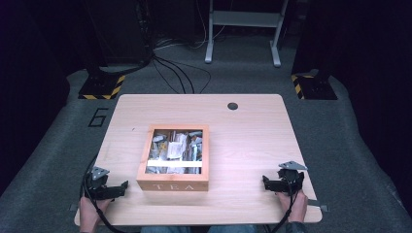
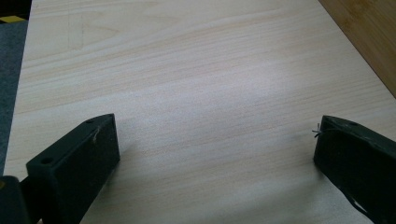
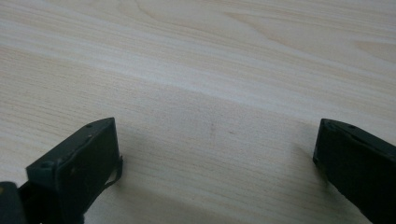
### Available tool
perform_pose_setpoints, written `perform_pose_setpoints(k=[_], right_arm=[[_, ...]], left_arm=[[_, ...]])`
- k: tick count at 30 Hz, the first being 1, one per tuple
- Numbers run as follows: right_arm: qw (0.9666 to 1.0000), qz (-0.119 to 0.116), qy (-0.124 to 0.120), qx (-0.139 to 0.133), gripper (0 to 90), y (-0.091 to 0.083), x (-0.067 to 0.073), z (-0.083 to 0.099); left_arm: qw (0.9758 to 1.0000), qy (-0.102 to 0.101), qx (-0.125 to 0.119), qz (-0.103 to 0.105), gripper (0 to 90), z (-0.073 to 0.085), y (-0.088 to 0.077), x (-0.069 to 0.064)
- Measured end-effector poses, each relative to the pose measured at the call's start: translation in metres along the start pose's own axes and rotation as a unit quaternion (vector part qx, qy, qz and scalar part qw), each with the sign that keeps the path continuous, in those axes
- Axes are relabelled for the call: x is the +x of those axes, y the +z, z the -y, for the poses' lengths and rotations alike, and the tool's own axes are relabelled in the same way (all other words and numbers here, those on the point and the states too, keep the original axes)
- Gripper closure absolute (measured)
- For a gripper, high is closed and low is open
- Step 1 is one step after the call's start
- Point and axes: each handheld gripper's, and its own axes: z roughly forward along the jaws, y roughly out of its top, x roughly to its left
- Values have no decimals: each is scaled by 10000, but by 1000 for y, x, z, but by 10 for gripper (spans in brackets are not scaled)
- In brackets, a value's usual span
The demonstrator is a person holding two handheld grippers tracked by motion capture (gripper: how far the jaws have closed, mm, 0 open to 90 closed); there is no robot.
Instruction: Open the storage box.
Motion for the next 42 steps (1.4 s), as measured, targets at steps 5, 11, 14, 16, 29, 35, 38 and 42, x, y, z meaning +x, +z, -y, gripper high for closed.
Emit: perform_pose_setpoints(k=[5,11,14,16,29,35,38,42], right_arm=[[10000,-1,6,-6,1,0,0,0],[10000,4,-4,-10,1,0,0,0],[10000,6,-10,-17,3,0,0,0],[10000,10,-13,-22,5,0,-1,0],[10000,27,2,-31,12,0,-1,0],[10000,26,4,-30,17,0,-1,0],[10000,29,10,-34,19,0,-1,0],[10000,32,12,-34,19,0,-1,0]], left_arm=[[10000,-10,0,-2,2,0,0,0],[9999,-15,-89,53,16,0,-1,1],[9997,-65,-113,203,15,0,-3,3],[9995,-71,-172,253,14,1,-4,4],[9945,14,-560,880,0,-3,-27,-9],[9886,158,-760,1294,0,-6,-39,-18],[9866,269,-796,1396,0,-9,-42,-24],[9842,357,-887,1488,0,-14,-43,-32]])
